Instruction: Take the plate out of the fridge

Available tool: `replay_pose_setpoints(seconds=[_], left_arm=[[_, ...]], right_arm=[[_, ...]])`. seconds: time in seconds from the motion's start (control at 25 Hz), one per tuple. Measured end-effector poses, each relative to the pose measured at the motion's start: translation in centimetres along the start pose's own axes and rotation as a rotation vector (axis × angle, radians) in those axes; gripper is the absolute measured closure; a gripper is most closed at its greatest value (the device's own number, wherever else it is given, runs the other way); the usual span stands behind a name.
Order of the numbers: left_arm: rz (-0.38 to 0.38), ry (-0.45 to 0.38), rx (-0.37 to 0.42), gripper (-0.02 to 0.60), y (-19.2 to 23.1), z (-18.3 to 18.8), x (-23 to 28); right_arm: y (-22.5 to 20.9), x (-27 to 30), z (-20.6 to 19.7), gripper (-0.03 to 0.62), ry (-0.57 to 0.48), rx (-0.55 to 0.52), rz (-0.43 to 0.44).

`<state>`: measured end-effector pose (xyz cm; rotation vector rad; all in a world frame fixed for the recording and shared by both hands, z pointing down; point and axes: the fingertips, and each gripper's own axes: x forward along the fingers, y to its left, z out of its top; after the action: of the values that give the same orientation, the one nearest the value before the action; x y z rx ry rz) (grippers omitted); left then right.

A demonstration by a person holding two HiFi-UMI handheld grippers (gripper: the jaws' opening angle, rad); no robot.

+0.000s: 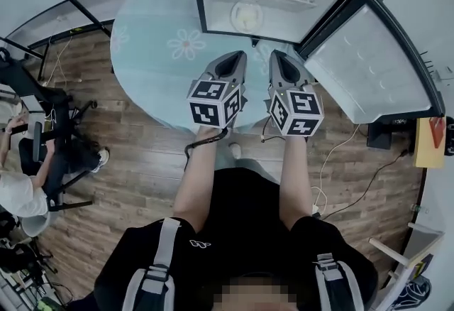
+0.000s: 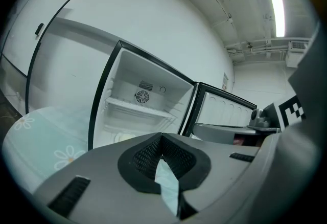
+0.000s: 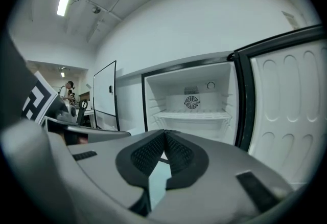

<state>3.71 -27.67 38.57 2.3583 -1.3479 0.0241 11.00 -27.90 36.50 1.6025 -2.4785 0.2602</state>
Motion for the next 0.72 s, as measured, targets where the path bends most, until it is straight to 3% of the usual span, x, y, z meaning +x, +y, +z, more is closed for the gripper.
replay_pose_setpoints(seconds=[0.16, 0.32, 0.48, 0.72], left_arm=[[-0.002, 0.009, 0.004, 0.580, 0.8, 0.0, 1.3], [0.008, 0.073, -0.030, 0.580, 2.9, -3.0, 3.5], [0.025, 0.118, -0.053, 0.580, 5.2, -4.6, 6.4], [0.025, 0.112, -0.120, 0.580, 9.6, -4.8, 9.1]], right_arm=[[-1.5, 1.5, -0.3, 0.589, 0.010, 0.038, -0.016], [-1.5, 4.0, -3.3, 0.589, 0.081, 0.032, 0.002], [-4.0, 6.7, -5.5, 0.589, 0.136, 0.066, -0.042], [-5.7, 10.7, -7.7, 0.589, 0.196, 0.120, -0.065]])
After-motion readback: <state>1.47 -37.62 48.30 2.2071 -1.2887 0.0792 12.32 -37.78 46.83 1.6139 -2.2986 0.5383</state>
